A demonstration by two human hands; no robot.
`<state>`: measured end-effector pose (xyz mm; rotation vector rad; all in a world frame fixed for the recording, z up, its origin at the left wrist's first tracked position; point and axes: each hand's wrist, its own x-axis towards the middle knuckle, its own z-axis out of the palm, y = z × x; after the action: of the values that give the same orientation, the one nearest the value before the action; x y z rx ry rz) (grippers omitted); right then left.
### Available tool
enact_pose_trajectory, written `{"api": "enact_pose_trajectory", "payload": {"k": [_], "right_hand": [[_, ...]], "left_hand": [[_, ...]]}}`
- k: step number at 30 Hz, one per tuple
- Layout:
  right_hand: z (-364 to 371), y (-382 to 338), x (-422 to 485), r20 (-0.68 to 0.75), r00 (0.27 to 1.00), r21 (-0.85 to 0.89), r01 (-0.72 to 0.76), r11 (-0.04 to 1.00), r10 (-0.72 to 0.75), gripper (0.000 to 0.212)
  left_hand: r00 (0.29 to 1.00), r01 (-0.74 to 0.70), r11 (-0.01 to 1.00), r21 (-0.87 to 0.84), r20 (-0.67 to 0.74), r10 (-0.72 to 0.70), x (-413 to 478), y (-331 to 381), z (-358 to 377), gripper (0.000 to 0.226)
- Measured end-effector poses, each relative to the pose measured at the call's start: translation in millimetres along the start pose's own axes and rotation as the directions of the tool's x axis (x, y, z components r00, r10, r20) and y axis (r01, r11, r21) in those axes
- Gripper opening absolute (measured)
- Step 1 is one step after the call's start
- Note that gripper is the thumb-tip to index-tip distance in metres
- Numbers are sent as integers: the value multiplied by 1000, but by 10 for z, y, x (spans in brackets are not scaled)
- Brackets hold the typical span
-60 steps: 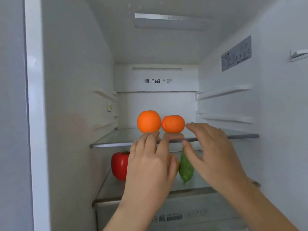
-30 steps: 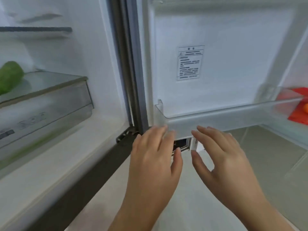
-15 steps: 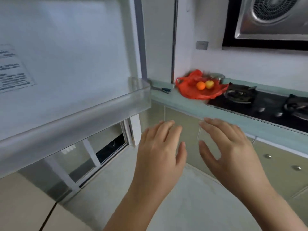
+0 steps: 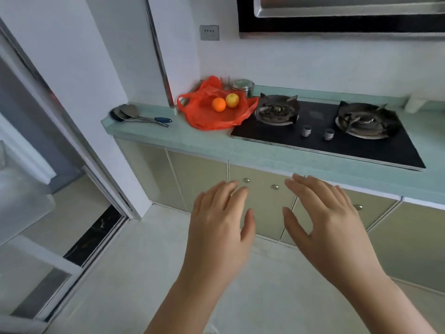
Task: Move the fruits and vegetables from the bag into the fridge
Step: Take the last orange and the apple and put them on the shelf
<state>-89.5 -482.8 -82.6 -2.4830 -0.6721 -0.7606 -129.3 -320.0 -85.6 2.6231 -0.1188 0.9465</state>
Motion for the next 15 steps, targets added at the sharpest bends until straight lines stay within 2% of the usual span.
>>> {"api": "enact_pose_trajectory", "payload": {"k": [5, 15], "right_hand": [[535, 198, 618, 41, 999, -44, -2, 999, 4, 42], [1495, 379, 1976, 51, 999, -49, -12, 999, 15, 41]], "left_hand": [[999, -31, 998, -45, -7, 31, 586, -456, 468, 33], [1000, 14, 997, -71, -4, -14, 1788, -1466, 1109, 37]]}}
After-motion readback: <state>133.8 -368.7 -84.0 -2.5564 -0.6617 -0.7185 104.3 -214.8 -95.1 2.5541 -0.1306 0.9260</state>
